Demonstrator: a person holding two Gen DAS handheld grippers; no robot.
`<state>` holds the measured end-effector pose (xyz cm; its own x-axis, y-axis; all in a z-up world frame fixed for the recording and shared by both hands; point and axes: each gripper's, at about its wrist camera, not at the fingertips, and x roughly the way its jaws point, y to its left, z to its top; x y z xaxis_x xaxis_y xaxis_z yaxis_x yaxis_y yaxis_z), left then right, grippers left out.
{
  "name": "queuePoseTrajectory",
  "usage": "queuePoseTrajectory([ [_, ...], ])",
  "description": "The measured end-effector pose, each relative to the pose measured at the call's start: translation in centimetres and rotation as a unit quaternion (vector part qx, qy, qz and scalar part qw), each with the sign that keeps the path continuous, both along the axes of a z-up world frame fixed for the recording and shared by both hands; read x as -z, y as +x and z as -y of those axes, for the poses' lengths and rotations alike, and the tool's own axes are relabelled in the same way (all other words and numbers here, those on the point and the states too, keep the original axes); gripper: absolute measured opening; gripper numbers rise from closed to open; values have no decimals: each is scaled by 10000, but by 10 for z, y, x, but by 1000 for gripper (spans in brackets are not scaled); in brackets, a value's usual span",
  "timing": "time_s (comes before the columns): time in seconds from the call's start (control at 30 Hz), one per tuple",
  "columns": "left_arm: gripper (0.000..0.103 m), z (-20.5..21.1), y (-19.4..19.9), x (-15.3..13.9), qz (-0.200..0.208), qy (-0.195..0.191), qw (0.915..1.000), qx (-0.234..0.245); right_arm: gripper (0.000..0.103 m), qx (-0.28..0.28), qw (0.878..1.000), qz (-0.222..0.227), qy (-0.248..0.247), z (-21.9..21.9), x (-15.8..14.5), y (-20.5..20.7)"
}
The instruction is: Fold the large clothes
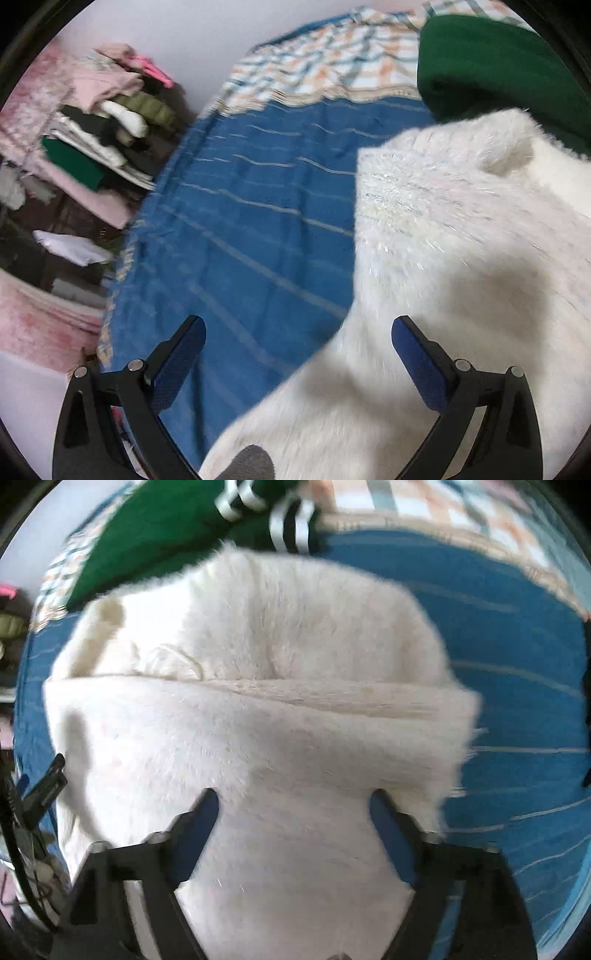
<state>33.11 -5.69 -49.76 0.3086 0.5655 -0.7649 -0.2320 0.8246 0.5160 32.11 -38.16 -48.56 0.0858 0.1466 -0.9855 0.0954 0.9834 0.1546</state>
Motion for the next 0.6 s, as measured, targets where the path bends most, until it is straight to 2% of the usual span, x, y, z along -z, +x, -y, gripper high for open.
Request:
queuePoseTrajectory([
  [0.17, 103, 63, -72, -35, -21, 255, 9996, -127, 87, -195, 9992, 323, -121, 57, -36, -52],
  [0.27, 103, 116, -121, -42, -302, 301, 9990, -165, 88, -185, 9997, 127, 58, 99, -29, -67],
  [0.33, 103, 165, -158, -41, -523, 470, 9975, -44, 88, -185, 9997, -34, 139, 130, -22, -87],
  [0.43, 103, 233, -197, -32, -771, 911, 9921, 396, 88, -176, 9994, -265, 133, 160, -8, -112],
  [0.5, 103, 275, -218, -24, -963, 1025, 9873, 736, 88, -129, 9990, -401, 116, 186, -3, -128],
  [0.6, 103, 337, -250, -8, -1177, 1290, 9736, 1472, 88, -38, 9981, -616, -40, 227, 7, -147],
])
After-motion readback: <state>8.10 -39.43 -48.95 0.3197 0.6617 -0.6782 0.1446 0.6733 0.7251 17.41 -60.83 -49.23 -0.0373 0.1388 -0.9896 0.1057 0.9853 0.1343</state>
